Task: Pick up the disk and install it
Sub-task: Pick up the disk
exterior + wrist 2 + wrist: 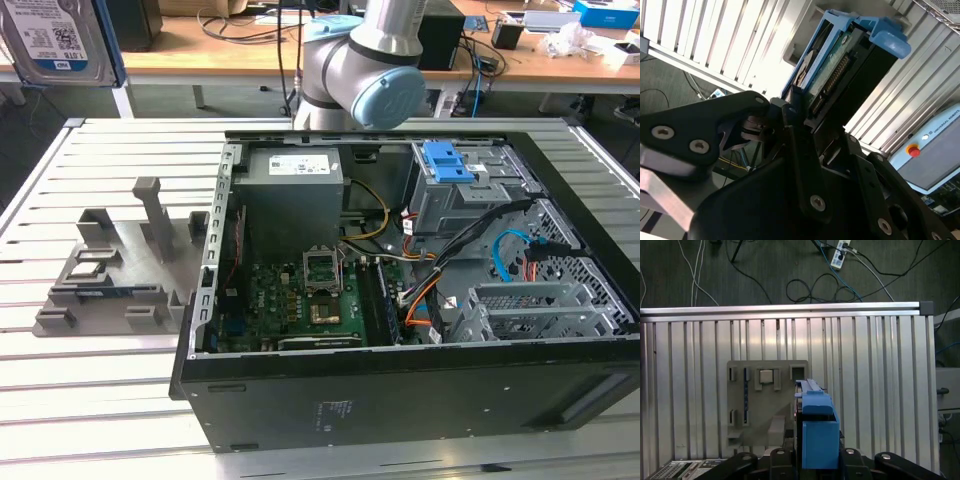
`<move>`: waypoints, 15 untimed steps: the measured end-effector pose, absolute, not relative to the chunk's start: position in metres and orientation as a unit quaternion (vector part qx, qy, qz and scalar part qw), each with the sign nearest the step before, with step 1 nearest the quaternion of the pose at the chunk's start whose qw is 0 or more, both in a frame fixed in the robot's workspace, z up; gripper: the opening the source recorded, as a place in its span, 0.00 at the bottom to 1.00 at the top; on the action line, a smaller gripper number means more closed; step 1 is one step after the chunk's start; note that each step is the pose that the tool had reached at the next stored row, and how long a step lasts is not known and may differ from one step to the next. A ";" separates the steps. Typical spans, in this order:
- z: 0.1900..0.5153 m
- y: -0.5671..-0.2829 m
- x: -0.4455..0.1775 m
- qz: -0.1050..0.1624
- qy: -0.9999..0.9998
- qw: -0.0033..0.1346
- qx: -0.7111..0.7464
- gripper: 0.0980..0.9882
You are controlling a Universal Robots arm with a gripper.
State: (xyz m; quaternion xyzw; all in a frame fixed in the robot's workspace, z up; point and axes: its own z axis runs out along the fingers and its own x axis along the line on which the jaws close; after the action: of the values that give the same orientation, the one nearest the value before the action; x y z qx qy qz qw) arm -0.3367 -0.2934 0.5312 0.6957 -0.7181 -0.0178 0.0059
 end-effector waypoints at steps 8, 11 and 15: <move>0.531 -0.293 -0.305 -0.018 -0.718 0.006 0.696 0.30; 0.531 -0.293 -0.291 -0.018 -0.718 0.006 0.696 0.30; 0.531 -0.293 -0.277 -0.018 -0.718 0.006 0.696 0.30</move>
State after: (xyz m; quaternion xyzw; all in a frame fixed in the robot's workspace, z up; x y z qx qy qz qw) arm -0.2765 -0.2934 0.5311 0.6957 -0.7181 -0.0179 0.0061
